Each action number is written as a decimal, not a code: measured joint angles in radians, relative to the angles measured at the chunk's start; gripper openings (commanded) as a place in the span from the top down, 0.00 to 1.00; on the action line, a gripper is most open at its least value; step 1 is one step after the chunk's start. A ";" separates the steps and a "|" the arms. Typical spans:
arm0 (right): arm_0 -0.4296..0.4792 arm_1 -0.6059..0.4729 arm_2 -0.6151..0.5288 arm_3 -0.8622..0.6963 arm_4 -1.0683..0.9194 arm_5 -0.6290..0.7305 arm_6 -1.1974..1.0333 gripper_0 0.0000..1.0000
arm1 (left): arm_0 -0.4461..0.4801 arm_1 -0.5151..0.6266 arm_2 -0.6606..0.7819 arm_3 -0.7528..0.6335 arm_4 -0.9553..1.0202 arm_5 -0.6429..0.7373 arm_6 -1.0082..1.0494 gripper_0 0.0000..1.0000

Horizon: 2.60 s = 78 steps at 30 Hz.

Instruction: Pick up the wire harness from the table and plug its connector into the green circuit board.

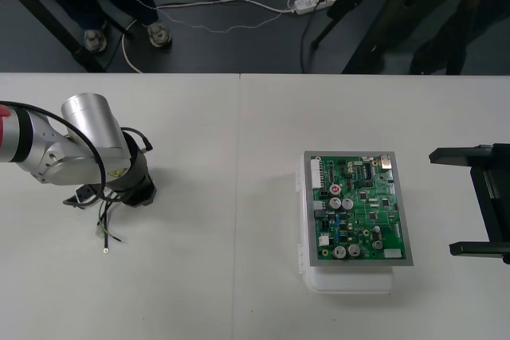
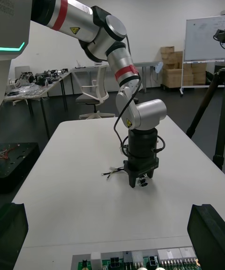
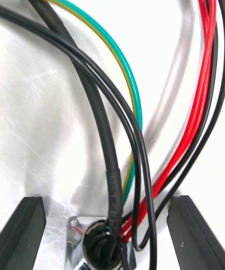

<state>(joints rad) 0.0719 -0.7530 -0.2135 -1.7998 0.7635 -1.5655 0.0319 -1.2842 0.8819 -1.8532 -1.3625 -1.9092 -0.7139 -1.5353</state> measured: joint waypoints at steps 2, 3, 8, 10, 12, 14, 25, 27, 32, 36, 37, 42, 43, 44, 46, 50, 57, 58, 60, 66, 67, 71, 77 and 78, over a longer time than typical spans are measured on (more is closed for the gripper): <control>-0.003 0.000 0.000 0.000 0.000 0.000 0.000 0.00 | 0.001 -0.005 0.000 0.008 0.000 0.011 0.000 0.25; -0.005 0.000 0.000 0.000 0.000 0.000 0.000 0.00 | 0.001 -0.007 0.000 0.010 0.000 0.016 0.000 0.25; -0.008 0.000 0.000 0.000 0.000 0.000 0.007 0.00 | 0.002 -0.008 0.000 0.011 0.000 0.032 0.000 0.29; -0.009 0.000 0.000 0.000 0.000 0.000 0.007 0.00 | 0.002 -0.008 0.000 0.011 0.000 0.032 0.000 0.43; -0.011 0.000 0.000 0.000 0.001 0.000 0.013 0.00 | 0.002 -0.008 0.000 0.011 0.000 0.035 0.000 0.59; -0.014 0.000 0.000 0.000 0.001 0.000 0.019 0.00 | 0.003 -0.008 0.000 0.012 0.000 0.038 0.000 0.99; -0.019 0.000 0.000 0.000 0.002 0.000 0.066 0.00 | 0.004 -0.008 0.005 0.019 0.000 0.042 -0.001 1.00; -0.020 0.000 0.000 0.000 0.003 0.000 0.090 0.00 | 0.004 -0.008 0.006 0.022 0.000 0.042 -0.001 1.00; -0.020 0.000 0.000 0.000 0.005 0.000 0.090 0.00 | 0.006 -0.002 0.051 0.035 0.022 0.042 -0.001 1.00; -0.020 0.000 0.000 0.000 0.006 0.000 0.091 0.00 | 0.017 0.018 0.144 0.043 0.090 0.038 -0.001 1.00; -0.020 0.000 0.000 0.000 0.006 0.000 0.091 0.00 | 0.020 0.026 0.169 0.043 0.108 0.035 -0.001 1.00; -0.020 0.000 0.000 0.000 0.006 0.000 0.092 0.00 | 0.027 0.087 0.284 0.008 0.187 -0.009 -0.001 1.00; -0.020 0.000 0.000 0.000 0.006 0.000 0.092 0.00 | 0.027 0.103 0.308 -0.008 0.212 -0.026 -0.001 1.00; -0.020 0.000 0.000 0.000 0.007 0.000 0.092 0.00 | 0.028 0.120 0.334 -0.023 0.234 -0.045 -0.001 1.00; -0.021 0.000 0.000 0.000 0.007 0.000 0.092 0.00 | 0.028 0.150 0.386 -0.049 0.267 -0.085 -0.001 1.00; -0.021 0.000 0.000 0.000 0.007 0.000 0.092 0.00 | 0.029 0.196 0.484 -0.067 0.347 -0.180 -0.001 1.00; -0.021 0.000 0.000 0.000 0.007 0.000 0.092 0.00 | 0.030 0.267 0.642 -0.064 0.481 -0.346 -0.001 1.00; -0.021 0.000 0.000 0.000 0.007 0.000 0.092 0.00 | 0.032 0.275 0.663 -0.058 0.504 -0.365 -0.001 1.00; -0.021 0.000 0.000 0.000 0.007 0.000 0.092 0.00 | 0.047 0.290 0.728 -0.032 0.558 -0.411 -0.001 1.00; -0.021 0.000 0.000 0.000 0.007 0.000 0.092 0.00 | 0.144 0.303 0.974 0.024 0.616 -0.546 0.000 1.00; -0.021 0.000 0.000 0.000 0.007 0.000 0.092 0.00 | 0.159 0.304 1.008 0.025 0.620 -0.564 0.000 1.00; -0.021 0.000 0.000 0.000 0.007 0.000 0.092 0.00 | 0.233 0.304 1.147 0.023 0.635 -0.633 0.004 1.00; -0.021 0.000 0.000 0.000 0.008 0.000 0.092 0.00 | 0.389 0.298 1.423 -0.023 0.635 -0.744 0.102 1.00; -0.021 0.000 0.000 0.000 0.008 0.000 0.092 0.00 | 0.416 0.295 1.467 -0.034 0.635 -0.760 0.149 1.00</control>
<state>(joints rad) 0.0507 -0.7530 -0.2135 -1.8000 0.7711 -1.5655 0.1235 -0.8681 1.1767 -0.3864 -1.3968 -1.2741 -1.4736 -1.3859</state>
